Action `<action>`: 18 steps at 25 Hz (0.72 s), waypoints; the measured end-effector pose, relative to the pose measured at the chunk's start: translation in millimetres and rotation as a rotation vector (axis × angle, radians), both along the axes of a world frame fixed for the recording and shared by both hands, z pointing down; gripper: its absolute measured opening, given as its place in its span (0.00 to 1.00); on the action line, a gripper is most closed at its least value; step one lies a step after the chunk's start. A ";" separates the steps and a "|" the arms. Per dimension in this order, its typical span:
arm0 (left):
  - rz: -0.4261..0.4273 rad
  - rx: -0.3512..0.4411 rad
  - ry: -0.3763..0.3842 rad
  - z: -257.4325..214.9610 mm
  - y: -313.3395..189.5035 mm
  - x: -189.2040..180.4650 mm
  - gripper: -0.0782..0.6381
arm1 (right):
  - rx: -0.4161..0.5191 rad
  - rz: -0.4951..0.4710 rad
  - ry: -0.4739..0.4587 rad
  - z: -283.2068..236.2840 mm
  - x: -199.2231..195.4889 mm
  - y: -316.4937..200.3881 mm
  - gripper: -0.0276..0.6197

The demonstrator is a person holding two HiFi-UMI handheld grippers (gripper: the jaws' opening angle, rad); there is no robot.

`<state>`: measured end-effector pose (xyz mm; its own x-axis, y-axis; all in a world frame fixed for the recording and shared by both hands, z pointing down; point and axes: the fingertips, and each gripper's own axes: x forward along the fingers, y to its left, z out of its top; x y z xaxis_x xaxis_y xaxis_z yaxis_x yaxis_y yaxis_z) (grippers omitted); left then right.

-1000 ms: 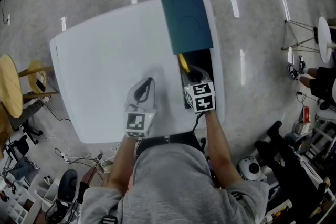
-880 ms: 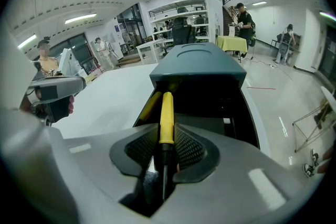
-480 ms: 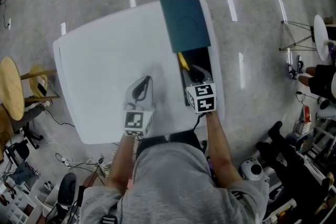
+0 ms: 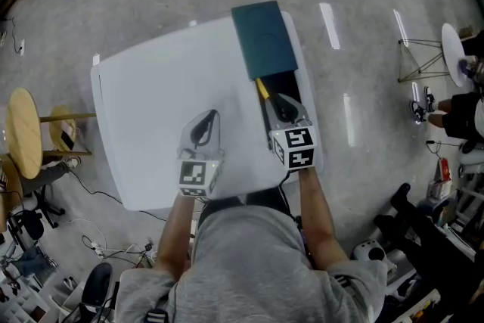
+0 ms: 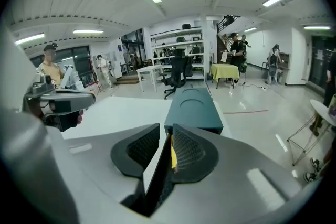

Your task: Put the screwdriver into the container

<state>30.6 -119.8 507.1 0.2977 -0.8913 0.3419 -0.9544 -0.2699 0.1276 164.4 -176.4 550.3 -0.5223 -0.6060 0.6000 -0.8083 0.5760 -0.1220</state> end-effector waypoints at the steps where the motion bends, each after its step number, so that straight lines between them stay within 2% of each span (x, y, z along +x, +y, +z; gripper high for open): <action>1: -0.004 0.010 0.000 -4.7 1.5 -2.2 0.12 | 0.018 -0.001 -0.010 -8.5 -2.5 1.5 0.16; 10: -0.028 0.096 -0.015 -50.9 20.9 -11.6 0.12 | 0.157 -0.015 -0.100 -77.3 -19.5 28.0 0.10; 18: -0.053 0.156 -0.029 -81.0 42.6 -23.9 0.12 | 0.246 -0.070 -0.165 -118.6 -45.9 57.8 0.08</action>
